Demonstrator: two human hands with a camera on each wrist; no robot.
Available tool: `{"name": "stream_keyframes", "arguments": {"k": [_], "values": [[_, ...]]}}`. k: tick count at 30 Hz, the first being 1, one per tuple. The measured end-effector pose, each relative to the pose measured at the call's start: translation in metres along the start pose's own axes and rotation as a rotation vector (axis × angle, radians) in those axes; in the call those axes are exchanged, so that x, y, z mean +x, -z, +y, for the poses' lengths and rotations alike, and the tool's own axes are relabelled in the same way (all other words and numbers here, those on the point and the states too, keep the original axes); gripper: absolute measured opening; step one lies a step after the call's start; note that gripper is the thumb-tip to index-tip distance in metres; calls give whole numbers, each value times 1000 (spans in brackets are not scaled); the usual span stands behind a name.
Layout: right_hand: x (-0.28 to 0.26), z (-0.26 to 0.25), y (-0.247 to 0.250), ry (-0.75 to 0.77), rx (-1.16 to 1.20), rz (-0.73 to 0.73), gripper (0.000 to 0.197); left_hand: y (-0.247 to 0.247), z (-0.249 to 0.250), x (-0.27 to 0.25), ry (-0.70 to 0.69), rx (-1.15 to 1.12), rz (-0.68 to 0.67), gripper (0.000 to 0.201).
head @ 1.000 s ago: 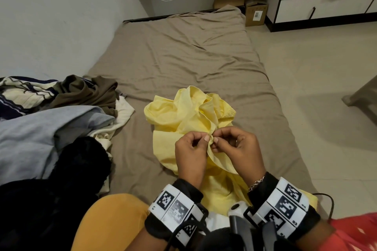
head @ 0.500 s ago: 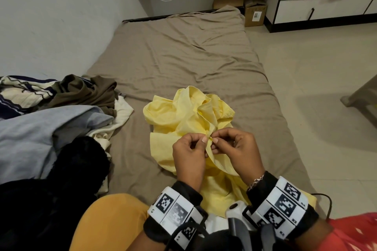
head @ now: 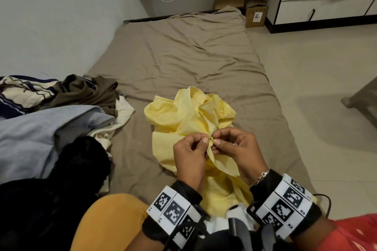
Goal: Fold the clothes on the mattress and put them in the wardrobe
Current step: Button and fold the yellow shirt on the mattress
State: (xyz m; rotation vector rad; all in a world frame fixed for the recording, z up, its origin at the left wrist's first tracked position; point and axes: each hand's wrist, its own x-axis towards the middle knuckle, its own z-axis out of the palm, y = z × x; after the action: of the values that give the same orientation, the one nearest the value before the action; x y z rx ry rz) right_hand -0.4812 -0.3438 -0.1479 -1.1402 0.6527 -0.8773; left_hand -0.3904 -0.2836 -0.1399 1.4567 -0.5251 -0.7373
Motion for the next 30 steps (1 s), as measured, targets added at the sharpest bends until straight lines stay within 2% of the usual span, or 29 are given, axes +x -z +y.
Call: {"name": "stream_keyframes", "arguments": {"k": [4,9,15,19,22,27,30], "values": [[1,-4,3,78,-122,-10,17,3,7,-4,-38,4,-74,4],[1,1,-2,130,-208,9,25,4,5,1,15,3,-11,20],[-2,5,-4,183,-295,11,19,4,2,6,58,42,-9,20],[-3,3,-6,221,-423,30,17,5,1,8,73,70,-48,15],[-3,1,-4,233,-446,-2,20,6,7,9,85,66,-90,13],[0,-1,-1,245,-415,33,31,5,15,3,108,55,-182,17],[-1,-4,0,270,-405,13,17,4,15,4,22,134,-113,18]]}}
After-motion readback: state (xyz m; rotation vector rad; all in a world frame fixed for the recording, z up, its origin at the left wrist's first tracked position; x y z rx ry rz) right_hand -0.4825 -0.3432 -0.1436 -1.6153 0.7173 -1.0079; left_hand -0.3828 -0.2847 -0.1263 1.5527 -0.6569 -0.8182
